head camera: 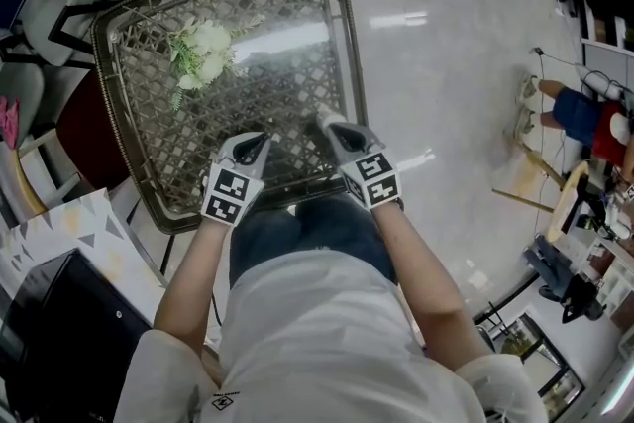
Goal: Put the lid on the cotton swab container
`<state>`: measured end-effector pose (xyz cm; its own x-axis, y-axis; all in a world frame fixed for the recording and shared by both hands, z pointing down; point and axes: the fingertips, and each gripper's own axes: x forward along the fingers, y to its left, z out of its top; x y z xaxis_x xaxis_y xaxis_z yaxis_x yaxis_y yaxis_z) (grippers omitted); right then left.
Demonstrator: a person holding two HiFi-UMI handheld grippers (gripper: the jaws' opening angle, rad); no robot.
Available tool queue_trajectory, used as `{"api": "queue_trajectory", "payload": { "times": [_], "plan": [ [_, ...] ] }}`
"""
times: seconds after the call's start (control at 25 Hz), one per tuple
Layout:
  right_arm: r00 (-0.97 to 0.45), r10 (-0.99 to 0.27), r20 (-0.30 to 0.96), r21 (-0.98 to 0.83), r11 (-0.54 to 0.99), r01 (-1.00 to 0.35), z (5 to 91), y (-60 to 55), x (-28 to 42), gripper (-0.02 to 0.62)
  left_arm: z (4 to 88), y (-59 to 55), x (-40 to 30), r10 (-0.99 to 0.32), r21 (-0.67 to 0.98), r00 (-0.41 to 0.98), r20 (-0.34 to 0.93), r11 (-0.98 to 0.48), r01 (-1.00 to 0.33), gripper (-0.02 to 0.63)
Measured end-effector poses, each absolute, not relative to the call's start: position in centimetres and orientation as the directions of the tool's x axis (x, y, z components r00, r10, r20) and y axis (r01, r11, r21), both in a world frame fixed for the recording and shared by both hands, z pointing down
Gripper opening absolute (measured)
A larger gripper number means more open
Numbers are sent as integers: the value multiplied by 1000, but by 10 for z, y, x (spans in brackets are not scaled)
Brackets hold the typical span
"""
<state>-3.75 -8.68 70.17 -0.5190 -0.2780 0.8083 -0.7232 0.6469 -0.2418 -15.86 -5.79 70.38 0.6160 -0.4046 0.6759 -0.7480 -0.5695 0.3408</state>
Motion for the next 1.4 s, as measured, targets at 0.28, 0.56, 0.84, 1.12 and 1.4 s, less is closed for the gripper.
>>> {"api": "queue_trajectory", "payload": {
  "times": [0.28,0.56,0.84,1.12,1.4],
  "plan": [
    [-513,-286,809,-235,642,-729,702,-87,-38,3,702,-56,-158,-406,334,616,675,-576,-746,9],
    [-517,-306,799,-247,618,-746,701,-86,-37,3,694,-55,-154,-413,314,618,669,-596,-739,9],
    [-522,-378,765,-243,580,-777,671,-81,-21,3,670,-59,-139,-419,271,622,662,-639,-720,9],
    [-529,-476,703,-242,539,-807,628,-77,4,3,634,-67,-113,-441,227,642,627,-685,-692,9],
    [-523,-580,625,-235,499,-834,577,-66,34,3,585,-72,-78,-468,162,663,584,-733,-660,9]
  ]
}}
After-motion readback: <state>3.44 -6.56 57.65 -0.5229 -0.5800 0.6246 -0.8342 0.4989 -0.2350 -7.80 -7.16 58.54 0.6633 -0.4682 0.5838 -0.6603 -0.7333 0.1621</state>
